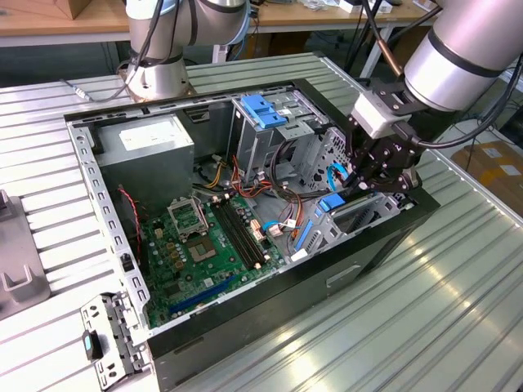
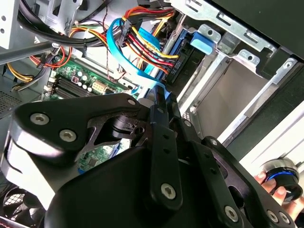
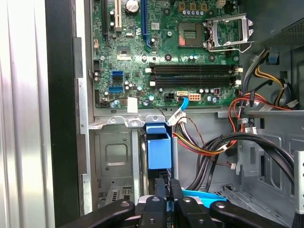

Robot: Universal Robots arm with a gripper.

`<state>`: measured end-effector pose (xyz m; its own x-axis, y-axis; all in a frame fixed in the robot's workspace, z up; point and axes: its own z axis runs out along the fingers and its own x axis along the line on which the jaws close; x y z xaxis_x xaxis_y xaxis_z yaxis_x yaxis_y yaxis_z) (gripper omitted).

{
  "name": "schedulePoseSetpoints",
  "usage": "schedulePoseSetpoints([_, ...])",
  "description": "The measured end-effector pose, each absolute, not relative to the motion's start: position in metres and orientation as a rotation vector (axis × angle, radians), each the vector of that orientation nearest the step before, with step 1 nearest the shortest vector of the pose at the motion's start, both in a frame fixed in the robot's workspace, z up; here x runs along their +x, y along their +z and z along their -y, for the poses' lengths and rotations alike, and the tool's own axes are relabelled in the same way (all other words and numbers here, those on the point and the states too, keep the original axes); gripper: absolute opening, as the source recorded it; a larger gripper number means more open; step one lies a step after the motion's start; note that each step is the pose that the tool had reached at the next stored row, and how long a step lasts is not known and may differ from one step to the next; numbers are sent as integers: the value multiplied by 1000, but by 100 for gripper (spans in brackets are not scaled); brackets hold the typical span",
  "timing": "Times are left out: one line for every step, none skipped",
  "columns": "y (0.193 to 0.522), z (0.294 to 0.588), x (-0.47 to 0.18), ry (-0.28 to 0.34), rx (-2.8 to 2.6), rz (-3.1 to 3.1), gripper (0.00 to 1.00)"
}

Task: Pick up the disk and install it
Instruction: 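Insert the second disk wire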

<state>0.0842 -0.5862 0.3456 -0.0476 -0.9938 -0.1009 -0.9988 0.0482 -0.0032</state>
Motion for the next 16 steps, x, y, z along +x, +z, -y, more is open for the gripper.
schedulePoseSetpoints([345, 586, 84, 103, -2116, -2217, 16])
schedulePoseSetpoints([345, 586, 84, 103, -2118, -2216, 16])
schedulePoseSetpoints([345, 586, 84, 103, -2118, -2215, 16])
schedulePoseSetpoints([345, 586, 84, 104, -2119, -2214, 16])
schedulePoseSetpoints([345, 586, 84, 104, -2119, -2214, 16])
schedulePoseSetpoints([345, 586, 84, 104, -2119, -2213, 16])
schedulePoseSetpoints([345, 586, 84, 104, -2120, -2213, 16])
schedulePoseSetpoints([345, 586, 84, 104, -2119, -2213, 16])
schedulePoseSetpoints([346, 586, 84, 104, -2120, -2213, 16])
schedulePoseSetpoints([346, 586, 84, 104, -2120, -2213, 16])
schedulePoseSetpoints([346, 586, 84, 104, -2120, -2213, 16])
schedulePoseSetpoints([347, 586, 84, 104, -2120, -2213, 16])
schedulePoseSetpoints([347, 586, 84, 104, -2120, -2213, 16])
schedulePoseSetpoints([347, 586, 84, 104, -2120, -2212, 16])
schedulePoseSetpoints([347, 586, 85, 105, -2120, -2212, 16])
schedulePoseSetpoints([347, 586, 85, 105, -2120, -2212, 16])
